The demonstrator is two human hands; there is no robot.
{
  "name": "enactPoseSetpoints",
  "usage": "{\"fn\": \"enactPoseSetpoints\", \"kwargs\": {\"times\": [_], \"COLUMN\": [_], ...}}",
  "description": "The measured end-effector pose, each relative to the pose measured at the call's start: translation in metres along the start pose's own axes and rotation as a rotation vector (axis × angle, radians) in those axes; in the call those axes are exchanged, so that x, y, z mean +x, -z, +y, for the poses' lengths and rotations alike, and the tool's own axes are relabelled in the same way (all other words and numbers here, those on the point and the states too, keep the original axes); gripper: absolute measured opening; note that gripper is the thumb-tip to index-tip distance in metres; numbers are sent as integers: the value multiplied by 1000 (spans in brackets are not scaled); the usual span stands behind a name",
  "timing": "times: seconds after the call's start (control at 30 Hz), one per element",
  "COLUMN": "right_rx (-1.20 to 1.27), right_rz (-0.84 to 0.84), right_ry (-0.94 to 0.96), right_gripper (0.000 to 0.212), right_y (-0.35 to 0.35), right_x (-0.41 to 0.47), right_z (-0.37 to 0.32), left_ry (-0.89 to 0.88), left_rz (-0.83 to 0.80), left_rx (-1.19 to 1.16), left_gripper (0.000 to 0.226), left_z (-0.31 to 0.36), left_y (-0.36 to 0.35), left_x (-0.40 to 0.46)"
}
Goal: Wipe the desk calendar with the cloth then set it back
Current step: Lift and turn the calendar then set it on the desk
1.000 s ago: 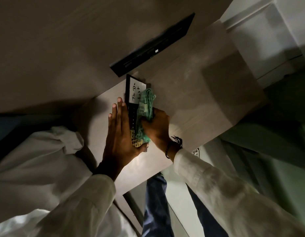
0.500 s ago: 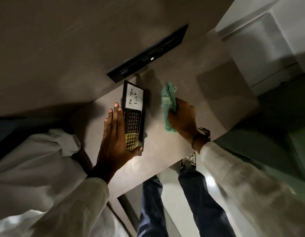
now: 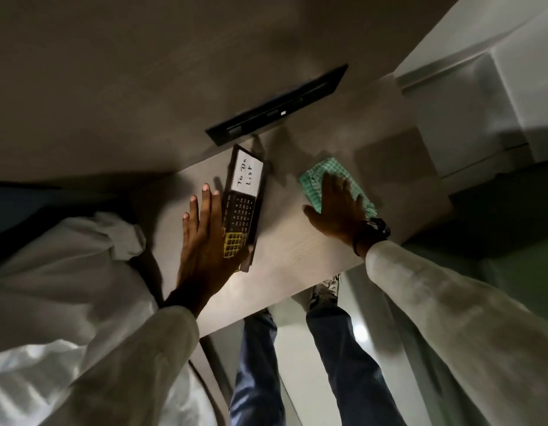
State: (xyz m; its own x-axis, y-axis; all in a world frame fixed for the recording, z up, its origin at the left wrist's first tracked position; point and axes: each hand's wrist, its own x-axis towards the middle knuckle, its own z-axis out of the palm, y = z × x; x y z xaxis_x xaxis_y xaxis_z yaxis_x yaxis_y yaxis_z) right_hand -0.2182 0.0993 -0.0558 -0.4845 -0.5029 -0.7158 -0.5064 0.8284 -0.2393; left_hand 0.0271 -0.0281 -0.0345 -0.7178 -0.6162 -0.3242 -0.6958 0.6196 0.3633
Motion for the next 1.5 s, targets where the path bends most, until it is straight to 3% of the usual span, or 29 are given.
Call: {"fn": "enactPoseSetpoints", "kwargs": {"times": [0.13,0.27,0.33,0.43,0.57,0.67,0.83,0.97,1.1,1.2,1.33,1.5], "right_rx": [263,581,549,442,408,428,624,772,828,872,859,835], "right_rz": [29,-92,-131,-134,-165,-90,-35,38,55,38,25,32], "right_ry": [114,102,93,73,167,100,-43,-137,-175,-190,-174,-197], "right_gripper": [76,70,66,64,67,61,63,50,47,67,46,72], "right_y": [38,60,62,65,59,63,56,47,43,44,43,46], "right_x": [5,26,36,41,26,25,23,24,27,38,41,36], "right_z": [-50,-99,-113,-124,-157,-131,-88,-85,-93,-97,-105,-114], "left_ry": [411,1089,1420,1603,1594,1500,1286,1237,1188,1107,1015,1085], "left_rz": [98,275,355,275,308,347,239,149,171,211,222,195], "left_rx": [-403,-934,-1248,-1538,-1635,-1596,-1610,-1568,-1604,-1549,-1551,-1581], "left_gripper": [98,86,82,84,84,84,83,72,68,69,77,80], "left_z": [25,61,75,86,52,40,16,7,-6,-13,-20,-28], "left_y": [1,-2,-1,4,24,30,50,55,53,62,69,64], "left_x": [-27,-26,-16,-6,-4,3,21,23,37,48,59,61]}}
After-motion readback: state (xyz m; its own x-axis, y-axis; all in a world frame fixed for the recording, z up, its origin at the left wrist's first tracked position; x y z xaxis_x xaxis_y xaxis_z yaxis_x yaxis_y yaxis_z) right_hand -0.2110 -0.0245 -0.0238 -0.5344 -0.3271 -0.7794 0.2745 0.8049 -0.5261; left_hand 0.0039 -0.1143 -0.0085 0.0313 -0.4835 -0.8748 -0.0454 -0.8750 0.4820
